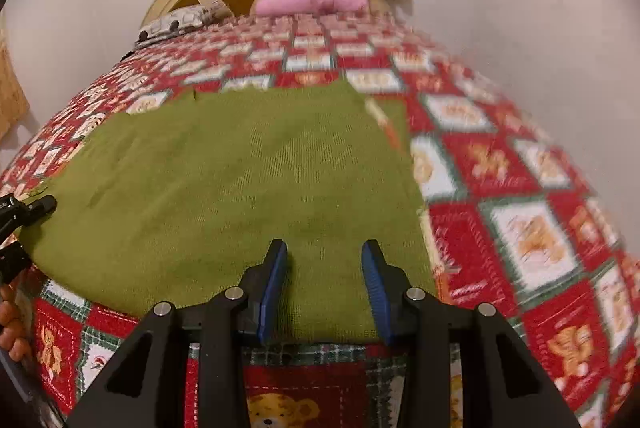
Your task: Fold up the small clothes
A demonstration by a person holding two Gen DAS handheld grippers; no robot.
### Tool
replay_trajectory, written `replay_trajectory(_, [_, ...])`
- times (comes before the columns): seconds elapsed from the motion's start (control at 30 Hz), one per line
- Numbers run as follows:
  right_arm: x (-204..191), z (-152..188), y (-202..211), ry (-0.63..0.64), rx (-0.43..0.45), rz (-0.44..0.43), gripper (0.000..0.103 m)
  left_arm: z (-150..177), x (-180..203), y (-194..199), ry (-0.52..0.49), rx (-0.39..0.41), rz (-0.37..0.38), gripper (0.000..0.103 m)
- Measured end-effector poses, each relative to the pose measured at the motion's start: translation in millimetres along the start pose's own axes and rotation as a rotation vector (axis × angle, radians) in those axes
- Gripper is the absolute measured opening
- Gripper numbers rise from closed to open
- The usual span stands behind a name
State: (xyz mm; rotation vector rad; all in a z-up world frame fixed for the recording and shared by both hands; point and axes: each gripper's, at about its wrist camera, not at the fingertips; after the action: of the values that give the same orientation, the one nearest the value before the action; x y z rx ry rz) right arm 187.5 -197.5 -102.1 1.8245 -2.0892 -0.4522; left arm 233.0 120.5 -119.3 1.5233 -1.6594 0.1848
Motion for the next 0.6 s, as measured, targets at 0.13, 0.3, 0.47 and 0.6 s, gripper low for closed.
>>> replay_trajectory(0.13, [-46.9,-20.0,1.0,0.031,0.015,-0.141,0.04,-0.5,-3.7,-1.3,0.019,0.004,0.0,0.031])
replay_trajectory(0.3, [-106.1,-31.1,-36.3,-0.029,-0.058,-0.274,0.04,-2.6,-6.1,-0.1,0.021,0.005,0.006,0.031])
replay_trajectory(0.47, [-137.0,-11.0,-56.0,0.075,-0.089,-0.243,0.04,-5.9,-4.9,0.6,-0.006,0.025,-0.019,0.031])
replay_trajectory(0.6, [-145.3,-25.6,-55.7,0.147,-0.127,-0.243,0.04,-6.3,-10.3,-3.6,0.025,0.02,0.001,0.031])
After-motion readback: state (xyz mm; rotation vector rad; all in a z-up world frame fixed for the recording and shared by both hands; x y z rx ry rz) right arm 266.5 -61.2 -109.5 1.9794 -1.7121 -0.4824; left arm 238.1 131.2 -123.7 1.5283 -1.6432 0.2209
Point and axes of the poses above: each gripper's, at about its wrist camera, not at the fingertips, and y roughly against the way its jaws point, x to its right, z to its underside, and after that the axes turned 15 degrees about x, right-handed
